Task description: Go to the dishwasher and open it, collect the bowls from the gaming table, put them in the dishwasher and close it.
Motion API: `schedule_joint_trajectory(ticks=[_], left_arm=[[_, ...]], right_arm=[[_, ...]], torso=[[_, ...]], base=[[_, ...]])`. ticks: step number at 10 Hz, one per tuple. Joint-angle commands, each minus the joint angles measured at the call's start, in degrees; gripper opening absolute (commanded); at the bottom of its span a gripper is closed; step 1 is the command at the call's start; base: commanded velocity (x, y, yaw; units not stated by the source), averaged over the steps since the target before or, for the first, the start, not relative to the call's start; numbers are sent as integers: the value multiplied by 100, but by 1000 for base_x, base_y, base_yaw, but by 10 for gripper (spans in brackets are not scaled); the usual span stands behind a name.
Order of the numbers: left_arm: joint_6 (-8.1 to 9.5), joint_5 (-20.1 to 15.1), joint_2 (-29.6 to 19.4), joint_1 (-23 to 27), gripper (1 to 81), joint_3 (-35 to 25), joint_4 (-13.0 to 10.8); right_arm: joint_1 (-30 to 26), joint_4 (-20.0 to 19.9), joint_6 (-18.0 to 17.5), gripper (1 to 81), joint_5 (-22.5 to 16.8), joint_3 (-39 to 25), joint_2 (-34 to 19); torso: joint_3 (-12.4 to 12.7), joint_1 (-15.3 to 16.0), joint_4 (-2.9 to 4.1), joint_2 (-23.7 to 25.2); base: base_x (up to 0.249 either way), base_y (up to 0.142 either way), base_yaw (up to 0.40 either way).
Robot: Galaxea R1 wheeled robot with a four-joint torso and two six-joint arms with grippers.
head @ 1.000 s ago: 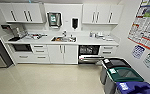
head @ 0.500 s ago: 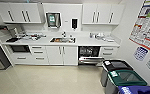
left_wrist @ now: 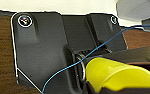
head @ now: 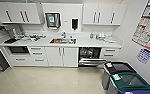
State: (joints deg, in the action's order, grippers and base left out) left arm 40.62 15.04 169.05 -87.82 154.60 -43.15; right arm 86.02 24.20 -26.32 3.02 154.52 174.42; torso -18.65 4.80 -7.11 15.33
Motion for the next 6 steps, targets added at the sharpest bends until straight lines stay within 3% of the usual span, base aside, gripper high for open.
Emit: schedule_joint_trajectory(ticks=[1, 6], left_arm=[[7, -177, -28, 120, 10, 0, -44], [7, -177, -28, 111, 10, -9, -53]], right_arm=[[-194, 15, 13, 10, -285, -28, 16], [-186, 24, 13, 10, -285, -28, 16]], torso=[[0, 0, 0, 0], [2, -5, 0, 2]], base=[[134, 0, 0], [134, 0, 0]])
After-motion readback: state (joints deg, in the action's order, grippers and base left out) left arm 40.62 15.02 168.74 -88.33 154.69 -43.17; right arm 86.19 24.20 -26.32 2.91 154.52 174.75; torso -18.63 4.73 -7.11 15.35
